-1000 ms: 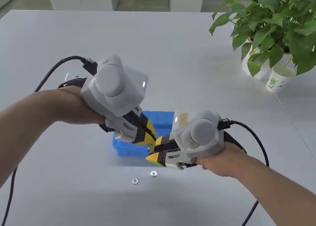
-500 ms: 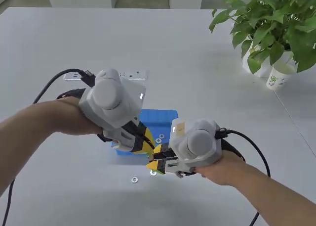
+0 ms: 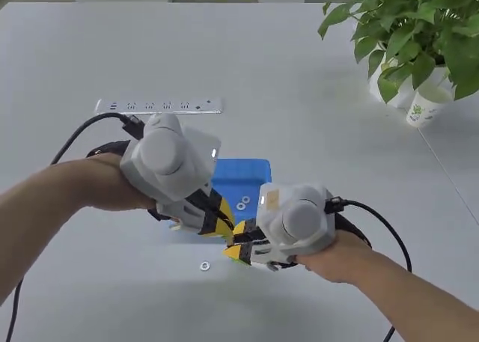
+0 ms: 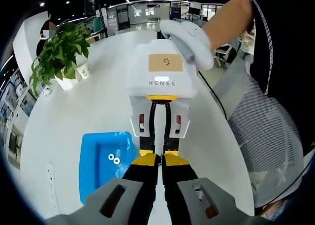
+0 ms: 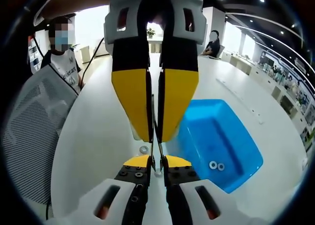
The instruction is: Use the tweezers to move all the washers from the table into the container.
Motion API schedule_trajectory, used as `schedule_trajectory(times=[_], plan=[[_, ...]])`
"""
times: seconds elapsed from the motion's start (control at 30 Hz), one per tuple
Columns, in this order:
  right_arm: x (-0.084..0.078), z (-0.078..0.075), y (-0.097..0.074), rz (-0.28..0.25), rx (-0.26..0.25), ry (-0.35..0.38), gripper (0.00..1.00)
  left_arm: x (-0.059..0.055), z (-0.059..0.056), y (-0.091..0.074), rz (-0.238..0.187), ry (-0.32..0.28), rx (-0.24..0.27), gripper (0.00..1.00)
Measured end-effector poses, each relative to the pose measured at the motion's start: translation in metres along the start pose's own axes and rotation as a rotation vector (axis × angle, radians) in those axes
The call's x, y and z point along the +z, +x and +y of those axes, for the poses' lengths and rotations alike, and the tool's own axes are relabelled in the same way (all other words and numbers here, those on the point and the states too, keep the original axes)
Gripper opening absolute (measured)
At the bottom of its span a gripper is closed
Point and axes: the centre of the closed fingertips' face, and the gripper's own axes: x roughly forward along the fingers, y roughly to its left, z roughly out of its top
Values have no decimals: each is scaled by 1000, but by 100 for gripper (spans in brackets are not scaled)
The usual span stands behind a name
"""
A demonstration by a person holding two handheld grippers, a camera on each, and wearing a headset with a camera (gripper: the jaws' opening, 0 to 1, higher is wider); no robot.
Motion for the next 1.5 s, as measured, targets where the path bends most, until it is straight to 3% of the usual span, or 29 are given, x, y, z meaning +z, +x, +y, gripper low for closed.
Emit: schedule_trajectory(times=[0.5, 1.5], plan=[[-9, 4, 4, 4, 7, 21, 12, -3, -4, 9, 6, -8, -19, 6], [-8, 1, 7, -3, 6, 36, 13, 1, -2, 11, -17, -26, -23, 6]])
